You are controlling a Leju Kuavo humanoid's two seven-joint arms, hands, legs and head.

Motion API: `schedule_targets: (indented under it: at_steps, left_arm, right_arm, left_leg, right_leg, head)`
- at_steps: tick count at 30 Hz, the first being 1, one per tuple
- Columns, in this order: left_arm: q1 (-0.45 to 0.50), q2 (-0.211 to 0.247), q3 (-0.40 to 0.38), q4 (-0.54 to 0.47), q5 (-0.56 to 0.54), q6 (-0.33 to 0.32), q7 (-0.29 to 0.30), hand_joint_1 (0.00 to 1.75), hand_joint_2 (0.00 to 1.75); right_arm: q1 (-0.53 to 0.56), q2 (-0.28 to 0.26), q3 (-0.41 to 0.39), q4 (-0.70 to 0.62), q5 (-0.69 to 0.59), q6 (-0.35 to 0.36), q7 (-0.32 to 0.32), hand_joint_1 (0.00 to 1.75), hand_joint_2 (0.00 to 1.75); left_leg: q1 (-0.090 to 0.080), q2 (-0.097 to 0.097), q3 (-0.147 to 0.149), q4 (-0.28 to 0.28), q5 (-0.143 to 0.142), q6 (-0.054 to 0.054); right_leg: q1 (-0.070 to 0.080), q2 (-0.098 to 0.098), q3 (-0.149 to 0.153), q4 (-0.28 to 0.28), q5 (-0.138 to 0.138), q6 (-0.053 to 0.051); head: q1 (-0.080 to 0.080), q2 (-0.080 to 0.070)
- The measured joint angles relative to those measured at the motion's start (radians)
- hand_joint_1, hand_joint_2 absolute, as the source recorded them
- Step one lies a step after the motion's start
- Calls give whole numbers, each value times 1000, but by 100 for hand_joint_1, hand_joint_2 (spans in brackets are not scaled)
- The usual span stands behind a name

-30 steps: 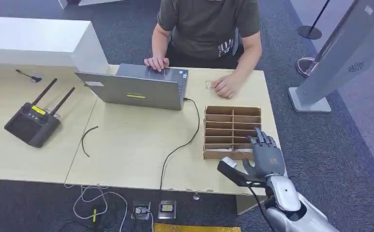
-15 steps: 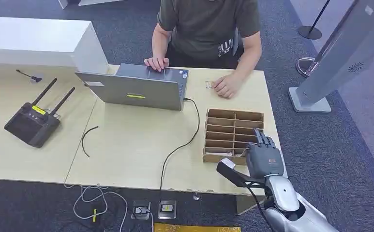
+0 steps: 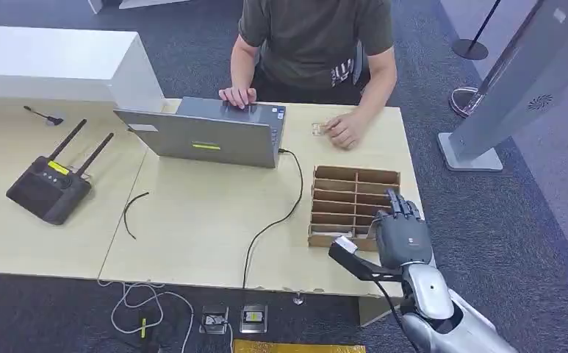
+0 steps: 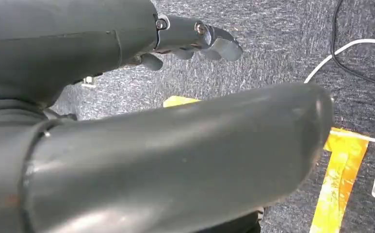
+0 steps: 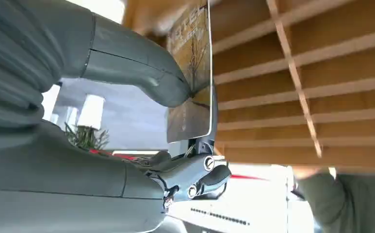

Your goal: Pass the card to the sensor for recognition and then transmit it.

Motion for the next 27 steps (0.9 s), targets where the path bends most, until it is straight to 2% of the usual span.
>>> schedule_targets:
  at_steps: [3,5,10,20,27]
  left_arm:
    - [-1,0,0,0,-2,-1,0,0,0]
    - [0,0,0,0,-7,-2,0,0,0]
    - [-8,-2,0,0,-25,-4,4,0,0]
    - [-22,-15,0,0,-49,-16,18,0,0]
    - [-38,-19,0,0,-73,-24,32,0,0]
  right_arm:
    - [-10,0,0,-12,33,-6,6,175,175]
    - [-25,0,-2,-27,105,-19,17,175,175]
    - [-121,0,-28,-120,193,-15,14,175,175]
    - [-196,23,-40,-151,188,-37,-8,175,175]
    - [-233,67,-40,-58,146,-61,-38,175,175]
  left_leg:
    - [0,0,0,0,0,0]
    - [0,1,0,0,0,0]
    - [0,4,1,0,1,-1]
    - [0,3,0,0,1,-1]
    - [1,3,0,0,1,-2]
  right_leg:
    - [0,0,0,0,0,0]
    - [0,1,0,0,0,0]
    - [0,3,0,1,1,-1]
    - [0,3,0,1,1,-1]
    - [0,2,0,1,1,-1]
  head:
    - [0,0]
    - [0,0]
    - [0,0]
    - [0,0]
    - [0,0]
